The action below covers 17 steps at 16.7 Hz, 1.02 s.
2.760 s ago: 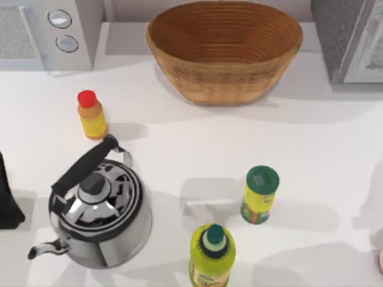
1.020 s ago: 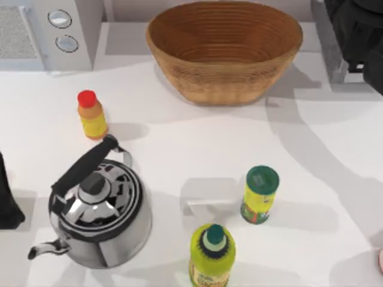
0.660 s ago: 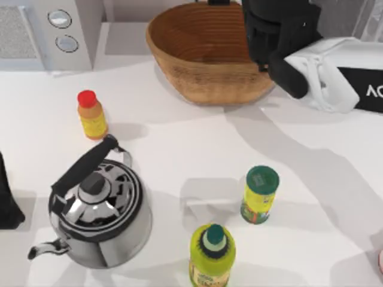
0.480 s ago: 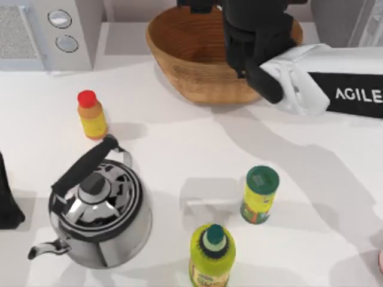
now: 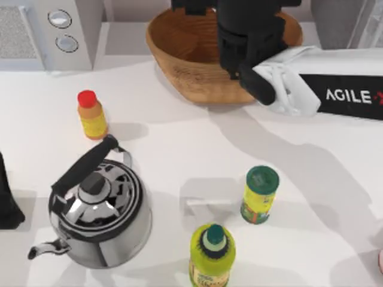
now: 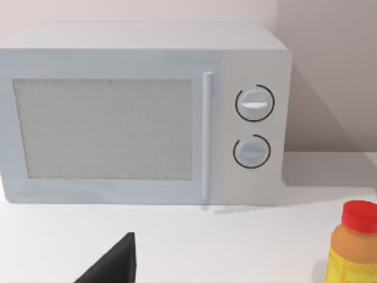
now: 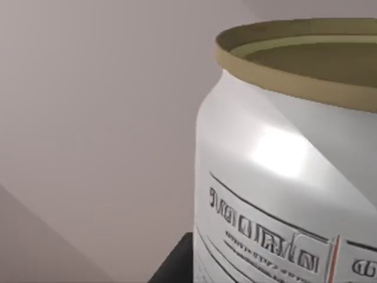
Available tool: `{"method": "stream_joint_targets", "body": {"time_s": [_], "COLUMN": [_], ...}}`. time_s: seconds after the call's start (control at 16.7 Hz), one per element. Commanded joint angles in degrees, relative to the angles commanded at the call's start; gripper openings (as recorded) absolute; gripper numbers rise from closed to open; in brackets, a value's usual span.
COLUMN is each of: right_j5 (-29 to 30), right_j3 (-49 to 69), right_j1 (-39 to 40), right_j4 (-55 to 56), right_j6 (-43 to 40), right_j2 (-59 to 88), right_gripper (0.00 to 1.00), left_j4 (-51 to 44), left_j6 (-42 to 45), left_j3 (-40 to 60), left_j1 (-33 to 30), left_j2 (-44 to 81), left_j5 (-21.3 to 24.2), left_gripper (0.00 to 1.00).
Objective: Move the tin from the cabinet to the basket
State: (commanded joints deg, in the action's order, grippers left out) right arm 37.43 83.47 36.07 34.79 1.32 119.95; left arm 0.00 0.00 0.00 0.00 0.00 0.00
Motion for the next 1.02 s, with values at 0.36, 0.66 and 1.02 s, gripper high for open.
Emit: {"method": "stream_joint_targets", "body": {"time_s": [0.36, 0.66, 1.02], "right_j5": [-1.38, -1.38, -1.38], "right_j3": [5.17, 5.18, 5.18], "right_j1": [-1.31, -1.31, -1.31], "right_j4": [-0.06, -0.06, -0.06], "right_j6": [-0.20, -0.20, -0.20], "right_j2": [4.34, 4.34, 4.34], "right_gripper": [0.00, 0.15, 0.60], "left_j4": [0.00, 0.00, 0.00], "left_j6": [0.00, 0.00, 0.00], "left_j3": [0.00, 0.00, 0.00], "left_j1": [0.00, 0.00, 0.00], "left_j2": [0.00, 0.00, 0.00], "left_j5": [0.00, 0.00, 0.00], "left_gripper": [1.00, 1.00, 1.00]}}
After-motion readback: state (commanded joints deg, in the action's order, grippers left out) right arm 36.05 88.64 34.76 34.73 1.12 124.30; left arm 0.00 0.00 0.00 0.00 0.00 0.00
